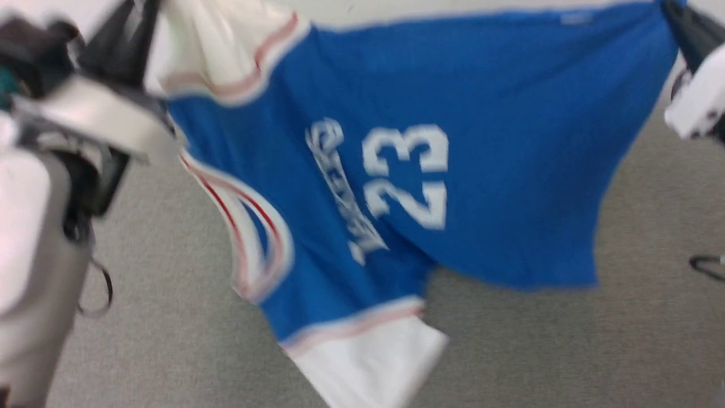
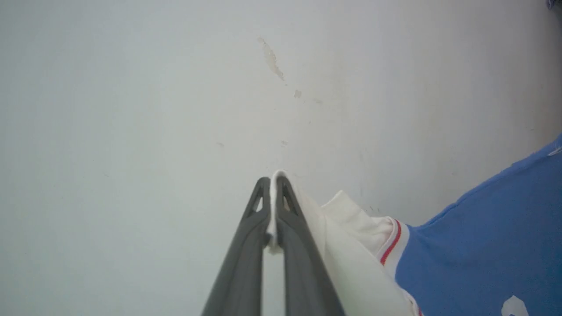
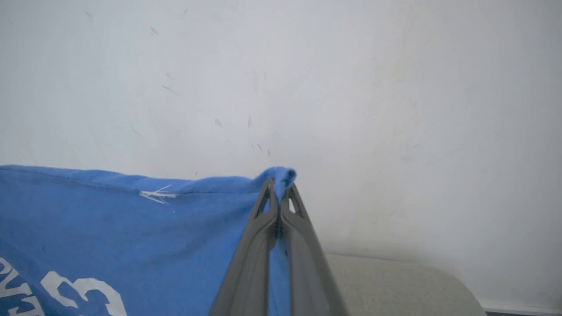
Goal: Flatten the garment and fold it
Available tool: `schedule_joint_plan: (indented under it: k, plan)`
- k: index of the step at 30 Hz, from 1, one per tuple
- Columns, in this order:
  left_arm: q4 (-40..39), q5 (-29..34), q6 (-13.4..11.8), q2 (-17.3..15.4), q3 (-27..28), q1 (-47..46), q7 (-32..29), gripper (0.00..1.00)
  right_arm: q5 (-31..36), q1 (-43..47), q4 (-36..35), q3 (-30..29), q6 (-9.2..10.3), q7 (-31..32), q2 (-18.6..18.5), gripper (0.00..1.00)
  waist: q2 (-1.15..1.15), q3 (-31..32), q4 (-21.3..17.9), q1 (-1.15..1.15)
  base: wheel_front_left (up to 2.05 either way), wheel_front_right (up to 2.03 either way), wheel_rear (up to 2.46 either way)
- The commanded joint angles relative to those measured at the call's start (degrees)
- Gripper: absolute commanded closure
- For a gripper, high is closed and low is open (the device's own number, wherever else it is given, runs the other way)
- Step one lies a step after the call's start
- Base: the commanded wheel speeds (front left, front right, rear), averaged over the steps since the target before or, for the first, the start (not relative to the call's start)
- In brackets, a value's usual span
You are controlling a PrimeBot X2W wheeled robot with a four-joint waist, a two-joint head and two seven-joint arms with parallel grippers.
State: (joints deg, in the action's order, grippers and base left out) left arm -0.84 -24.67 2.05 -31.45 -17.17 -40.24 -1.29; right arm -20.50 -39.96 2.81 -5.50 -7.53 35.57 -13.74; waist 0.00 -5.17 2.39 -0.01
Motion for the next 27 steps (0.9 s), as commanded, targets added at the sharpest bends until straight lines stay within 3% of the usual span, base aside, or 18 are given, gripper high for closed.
schedule_joint_plan:
  k: [1, 9, 15, 20, 27]
  plan:
    - [2.5, 0.0, 0.4, 1.0, 0.4, -4.2, -0.4, 1.00, 1.0, -3.3, 1.8, 0.4, 0.04, -0.9, 0.3, 1.00, 0.00, 5.0, -4.3, 0.01, 0.00, 0.00, 0.00]
    - [15.5, 1.1, 2.8, 1.9, -1.1, -24.3, -5.0, 1.00, 3.2, -19.1, 14.0, 2.9, 0.04, -2.7, 2.7, 1.00, 0.00, 6.1, -6.6, 0.01, 0.00, 0.00, 0.00]
    - [18.7, -1.9, 4.0, 2.2, -1.6, -33.6, -12.0, 1.00, 2.7, -27.1, 18.1, 4.8, 0.04, -0.8, 3.1, 1.00, 0.00, 4.0, -7.5, 0.01, 0.00, 0.00, 0.00]
    - [19.1, -3.8, 4.1, 1.8, -2.1, -38.8, -18.8, 1.00, 1.9, -32.1, 19.7, 4.4, 0.04, 3.2, 3.5, 1.00, 0.00, -0.8, -8.0, 0.01, 0.00, 0.00, 0.00]
    - [20.0, -1.4, 3.2, 1.3, -2.6, -45.7, -20.0, 1.00, 4.3, -38.9, 20.7, 2.9, 0.04, 5.1, 5.0, 1.00, 0.00, -11.3, -9.1, 0.01, 0.00, 0.00, 0.00]
